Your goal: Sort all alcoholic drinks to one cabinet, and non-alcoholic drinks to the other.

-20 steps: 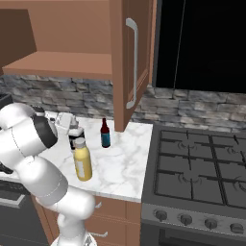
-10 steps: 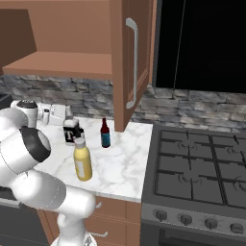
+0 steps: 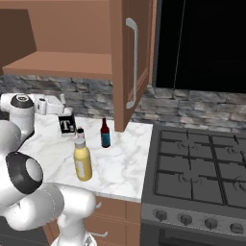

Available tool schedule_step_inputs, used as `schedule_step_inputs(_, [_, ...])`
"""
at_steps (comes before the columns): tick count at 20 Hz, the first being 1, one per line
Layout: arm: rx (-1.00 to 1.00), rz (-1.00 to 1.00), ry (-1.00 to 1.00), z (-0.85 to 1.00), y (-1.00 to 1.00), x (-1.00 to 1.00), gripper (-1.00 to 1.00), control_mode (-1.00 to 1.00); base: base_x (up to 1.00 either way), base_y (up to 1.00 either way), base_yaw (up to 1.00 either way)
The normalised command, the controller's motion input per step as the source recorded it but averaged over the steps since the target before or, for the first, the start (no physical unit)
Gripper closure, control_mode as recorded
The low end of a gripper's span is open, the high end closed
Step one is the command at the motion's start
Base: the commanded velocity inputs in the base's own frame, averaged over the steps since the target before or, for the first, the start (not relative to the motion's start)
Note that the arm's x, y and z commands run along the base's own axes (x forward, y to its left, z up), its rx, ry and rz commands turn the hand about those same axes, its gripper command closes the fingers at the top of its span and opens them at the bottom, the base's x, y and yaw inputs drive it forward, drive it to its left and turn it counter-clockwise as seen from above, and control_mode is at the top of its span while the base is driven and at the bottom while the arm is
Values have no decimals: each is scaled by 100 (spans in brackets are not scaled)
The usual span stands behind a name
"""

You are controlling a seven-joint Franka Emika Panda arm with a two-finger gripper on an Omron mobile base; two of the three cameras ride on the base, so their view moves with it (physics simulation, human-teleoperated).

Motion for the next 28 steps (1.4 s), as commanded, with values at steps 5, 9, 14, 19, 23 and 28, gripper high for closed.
schedule_step_inputs(5, [0, 29, 2, 49, 0, -8, 100, -100, 0, 0, 0])
schedule_step_inputs(9, [0, 26, 0, 55, 0, -20, 100, -100, 0, 0, 0])
schedule_step_inputs(14, [0, 20, 0, 62, 0, -15, 100, -100, 0, 0, 0])
schedule_step_inputs(19, [0, 19, 0, 62, 0, -1, 100, -100, 0, 0, 0])
schedule_step_inputs(23, [0, 12, -2, 63, 0, 0, 100, -100, 0, 0, 0])
schedule_step_inputs(28, [0, 11, -2, 61, 0, 0, 100, -100, 0, 0, 0])
